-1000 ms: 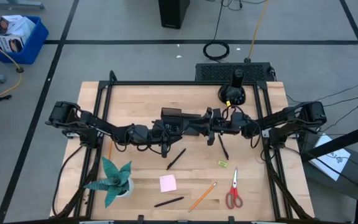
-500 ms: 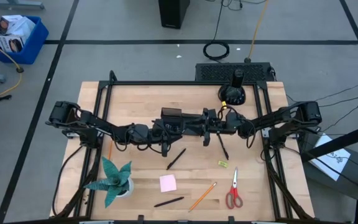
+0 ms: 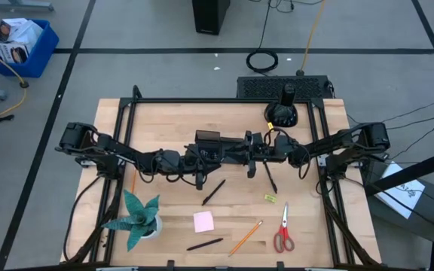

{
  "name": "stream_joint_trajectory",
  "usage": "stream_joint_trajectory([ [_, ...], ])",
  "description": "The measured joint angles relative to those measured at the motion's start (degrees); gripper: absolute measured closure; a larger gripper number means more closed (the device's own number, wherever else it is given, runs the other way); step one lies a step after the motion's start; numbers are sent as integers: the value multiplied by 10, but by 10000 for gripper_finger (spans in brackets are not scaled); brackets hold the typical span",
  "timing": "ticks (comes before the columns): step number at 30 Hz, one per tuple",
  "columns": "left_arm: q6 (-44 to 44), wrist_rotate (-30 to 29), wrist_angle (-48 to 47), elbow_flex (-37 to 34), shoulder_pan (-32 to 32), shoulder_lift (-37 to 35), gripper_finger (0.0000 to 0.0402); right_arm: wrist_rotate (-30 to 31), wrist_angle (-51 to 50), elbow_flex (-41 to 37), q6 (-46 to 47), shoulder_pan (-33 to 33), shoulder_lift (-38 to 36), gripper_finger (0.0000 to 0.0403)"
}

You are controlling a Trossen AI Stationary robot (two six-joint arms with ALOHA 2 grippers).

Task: Pick and place office supplies into organizer
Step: Put the black pen into the black desk organizer

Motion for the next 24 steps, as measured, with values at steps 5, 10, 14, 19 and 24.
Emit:
stream_joint_trajectory([
  [5,-5,-7,-17,0,5,0,335,0,4,0,-35,0,0,367],
  [10,-61,-9,-95,-1,18,-4,290,5,10,0,-54,-1,0,365],
  [14,-47,-10,-156,-1,24,-6,251,3,4,0,-64,-1,0,368],
  [19,-46,-10,-175,-1,11,-6,212,1,-1,0,-67,-1,0,364],
  [24,-71,-11,-224,0,5,-6,177,3,-9,0,-79,-2,0,369],
])
